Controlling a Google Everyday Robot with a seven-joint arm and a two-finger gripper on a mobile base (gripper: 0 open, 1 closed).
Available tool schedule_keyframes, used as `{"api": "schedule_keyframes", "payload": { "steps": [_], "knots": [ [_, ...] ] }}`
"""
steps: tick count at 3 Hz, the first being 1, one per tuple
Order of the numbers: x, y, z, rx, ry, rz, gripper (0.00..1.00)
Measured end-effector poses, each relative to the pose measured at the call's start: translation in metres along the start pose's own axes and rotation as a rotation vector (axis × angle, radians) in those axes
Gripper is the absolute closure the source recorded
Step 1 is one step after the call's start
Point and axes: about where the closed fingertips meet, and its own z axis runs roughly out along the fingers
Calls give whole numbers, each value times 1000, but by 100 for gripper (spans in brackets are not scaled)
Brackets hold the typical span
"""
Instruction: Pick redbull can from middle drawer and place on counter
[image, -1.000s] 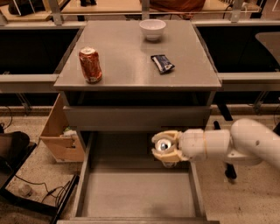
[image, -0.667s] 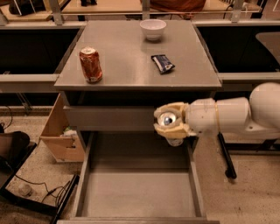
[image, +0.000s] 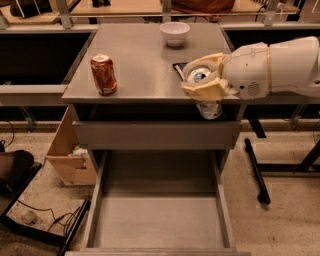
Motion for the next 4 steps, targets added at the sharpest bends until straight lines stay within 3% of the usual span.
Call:
{"api": "schedule_keyframes", "payload": {
  "steps": [1, 2, 3, 4],
  "knots": [
    [0, 0, 0, 0, 0, 0, 100],
    [-8, -18, 3, 0, 1, -1, 100],
    [-37, -73, 13, 54, -52, -3, 100],
    [-73, -132, 34, 135, -170, -14, 100]
  ]
}}
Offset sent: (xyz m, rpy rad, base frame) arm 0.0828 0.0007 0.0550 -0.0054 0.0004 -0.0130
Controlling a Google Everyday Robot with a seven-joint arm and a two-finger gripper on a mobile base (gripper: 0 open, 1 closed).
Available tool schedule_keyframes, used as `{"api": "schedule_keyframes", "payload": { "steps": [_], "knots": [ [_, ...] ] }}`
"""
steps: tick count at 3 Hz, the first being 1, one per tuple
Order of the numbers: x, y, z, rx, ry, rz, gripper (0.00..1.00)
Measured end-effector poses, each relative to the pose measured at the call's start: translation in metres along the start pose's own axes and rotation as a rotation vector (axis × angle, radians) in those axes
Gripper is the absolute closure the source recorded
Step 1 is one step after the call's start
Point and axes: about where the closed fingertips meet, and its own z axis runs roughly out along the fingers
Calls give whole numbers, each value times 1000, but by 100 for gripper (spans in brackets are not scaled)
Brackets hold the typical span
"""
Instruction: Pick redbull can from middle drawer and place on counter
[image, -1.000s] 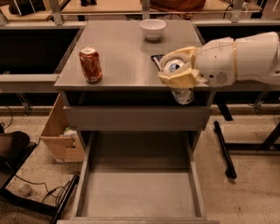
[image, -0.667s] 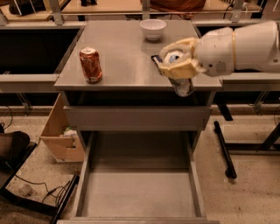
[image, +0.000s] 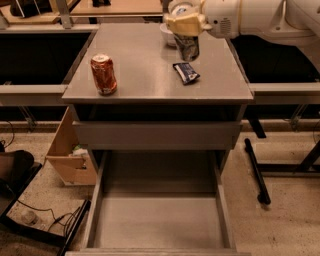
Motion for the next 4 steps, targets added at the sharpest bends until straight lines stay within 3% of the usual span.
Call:
{"api": "schedule_keyframes", "payload": {
  "steps": [1, 2, 4],
  "knots": [
    [-14, -45, 39, 89, -131, 25, 100],
    [-8, -93, 83, 199, -218, 90, 100],
    [-8, -104, 96, 177, -245, 89, 100]
  ]
}}
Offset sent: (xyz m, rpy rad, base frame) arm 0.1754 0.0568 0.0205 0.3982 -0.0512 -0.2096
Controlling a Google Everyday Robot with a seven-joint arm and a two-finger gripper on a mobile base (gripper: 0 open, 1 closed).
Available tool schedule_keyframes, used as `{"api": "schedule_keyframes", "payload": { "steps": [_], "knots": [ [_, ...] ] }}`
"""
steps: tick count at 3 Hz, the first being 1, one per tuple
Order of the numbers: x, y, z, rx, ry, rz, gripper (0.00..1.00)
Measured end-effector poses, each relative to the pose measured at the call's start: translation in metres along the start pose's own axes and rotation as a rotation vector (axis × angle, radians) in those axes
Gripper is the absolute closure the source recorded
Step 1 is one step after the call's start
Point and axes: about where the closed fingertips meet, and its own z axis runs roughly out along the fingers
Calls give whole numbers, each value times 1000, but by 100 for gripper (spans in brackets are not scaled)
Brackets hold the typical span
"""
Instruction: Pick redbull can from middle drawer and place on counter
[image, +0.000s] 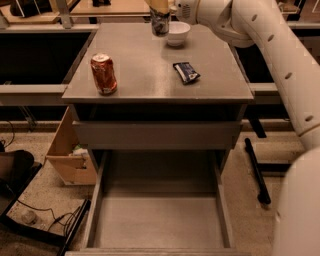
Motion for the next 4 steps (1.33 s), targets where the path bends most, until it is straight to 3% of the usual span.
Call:
{"api": "schedule_keyframes", "payload": {
  "steps": [1, 2, 3, 4],
  "knots": [
    [47, -4, 52, -77, 7, 74, 100],
    [64, -18, 91, -77, 28, 105, 100],
    [74, -25, 120, -35, 112, 126, 100],
    [93, -33, 134, 19, 186, 191, 100]
  ]
}}
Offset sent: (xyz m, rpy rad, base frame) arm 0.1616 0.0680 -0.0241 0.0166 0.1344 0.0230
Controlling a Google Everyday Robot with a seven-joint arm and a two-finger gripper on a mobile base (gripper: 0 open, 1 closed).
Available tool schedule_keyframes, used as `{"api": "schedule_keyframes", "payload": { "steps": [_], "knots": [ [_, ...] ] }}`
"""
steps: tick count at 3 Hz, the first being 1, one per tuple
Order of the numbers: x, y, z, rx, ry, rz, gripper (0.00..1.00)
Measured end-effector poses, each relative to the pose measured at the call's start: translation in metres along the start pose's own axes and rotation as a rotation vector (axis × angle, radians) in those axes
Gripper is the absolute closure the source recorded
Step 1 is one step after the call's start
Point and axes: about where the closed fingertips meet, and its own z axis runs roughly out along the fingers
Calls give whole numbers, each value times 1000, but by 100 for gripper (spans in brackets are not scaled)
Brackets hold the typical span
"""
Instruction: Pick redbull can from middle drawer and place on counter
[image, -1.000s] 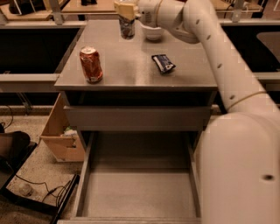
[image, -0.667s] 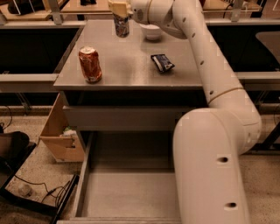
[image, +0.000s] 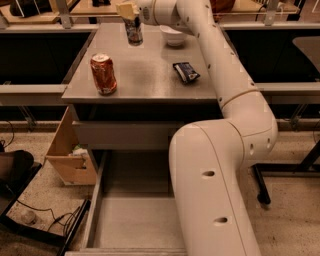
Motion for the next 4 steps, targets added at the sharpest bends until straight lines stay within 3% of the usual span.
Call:
{"api": "schedule_keyframes", "payload": {
  "steps": [1, 2, 3, 4],
  "knots": [
    [19, -16, 12, 47, -2, 69, 100],
    [32, -30, 26, 71, -103, 78, 100],
    [40, -35, 28, 81, -126, 11, 100],
    [50, -26, 28, 61, -69, -44, 100]
  ]
}}
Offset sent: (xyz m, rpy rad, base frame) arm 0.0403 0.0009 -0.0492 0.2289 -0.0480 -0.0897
